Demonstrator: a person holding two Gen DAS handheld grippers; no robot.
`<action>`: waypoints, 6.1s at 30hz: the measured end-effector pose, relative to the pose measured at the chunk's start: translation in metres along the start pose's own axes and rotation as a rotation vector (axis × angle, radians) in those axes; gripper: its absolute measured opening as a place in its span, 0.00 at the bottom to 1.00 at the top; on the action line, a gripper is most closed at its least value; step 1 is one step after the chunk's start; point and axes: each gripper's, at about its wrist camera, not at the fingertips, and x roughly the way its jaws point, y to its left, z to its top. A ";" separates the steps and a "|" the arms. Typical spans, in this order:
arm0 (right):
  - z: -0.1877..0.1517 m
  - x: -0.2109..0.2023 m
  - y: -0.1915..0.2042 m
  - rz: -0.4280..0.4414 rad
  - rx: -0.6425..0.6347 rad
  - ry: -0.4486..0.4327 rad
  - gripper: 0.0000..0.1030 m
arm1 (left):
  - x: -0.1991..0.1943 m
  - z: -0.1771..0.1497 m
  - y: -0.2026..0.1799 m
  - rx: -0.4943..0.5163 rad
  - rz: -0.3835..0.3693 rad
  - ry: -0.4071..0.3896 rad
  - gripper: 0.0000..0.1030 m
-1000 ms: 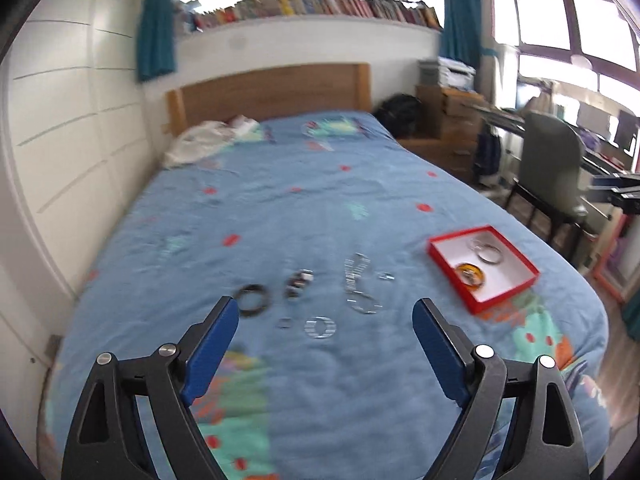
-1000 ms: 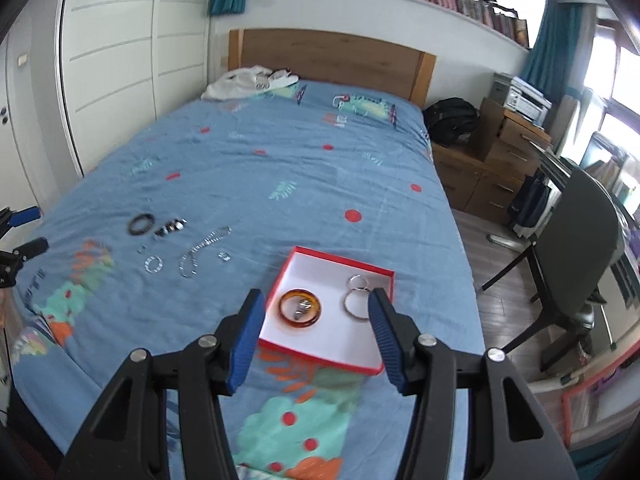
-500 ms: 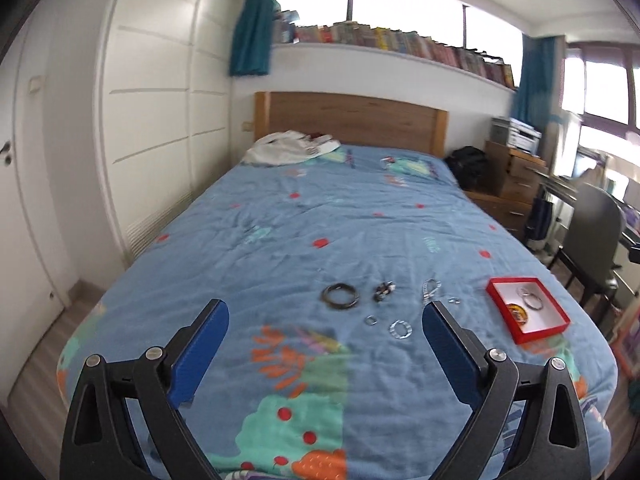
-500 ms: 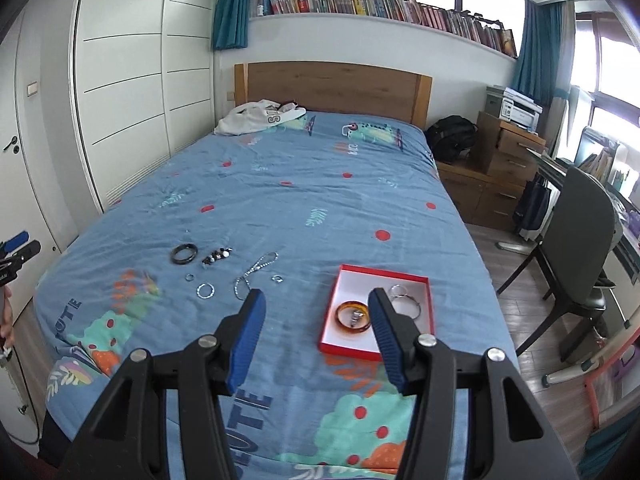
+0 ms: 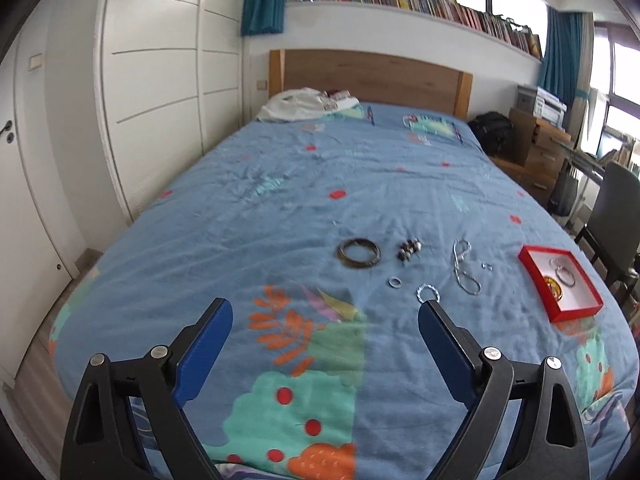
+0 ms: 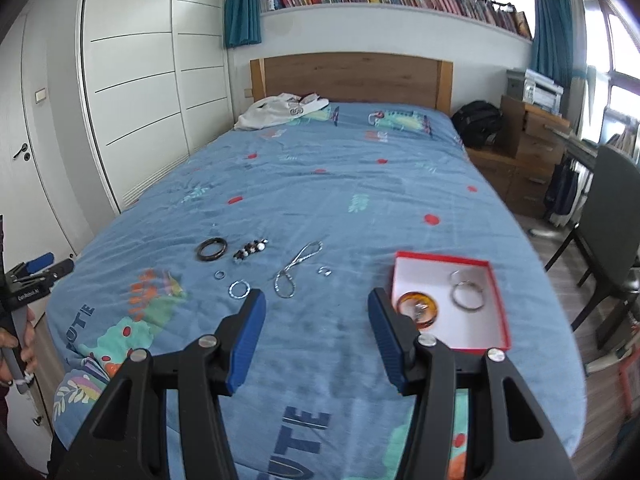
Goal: Organize jewelry
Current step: 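Withdraw both tools from the box back toward the remaining jewelry, then grasp the small silver ring with the right tool while the left tool grasps the large twisted hoop, then carry the small ring and twisted hoop over the red box with both tools, then open the right tool to drop the ring while the left tool releases the hoop, then move both tools back toward the dark bangle and beaded bracelet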
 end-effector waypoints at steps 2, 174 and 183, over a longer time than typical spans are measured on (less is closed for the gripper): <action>-0.005 0.017 0.003 0.013 0.000 0.017 0.50 | 0.013 -0.002 -0.007 0.007 -0.010 0.020 0.88; 0.063 0.055 -0.086 -0.022 -0.066 0.195 0.31 | 0.103 0.092 -0.086 0.250 -0.142 0.148 0.67; 0.055 0.087 -0.020 0.043 -0.024 0.190 0.34 | 0.119 0.070 -0.006 0.135 -0.112 0.187 0.69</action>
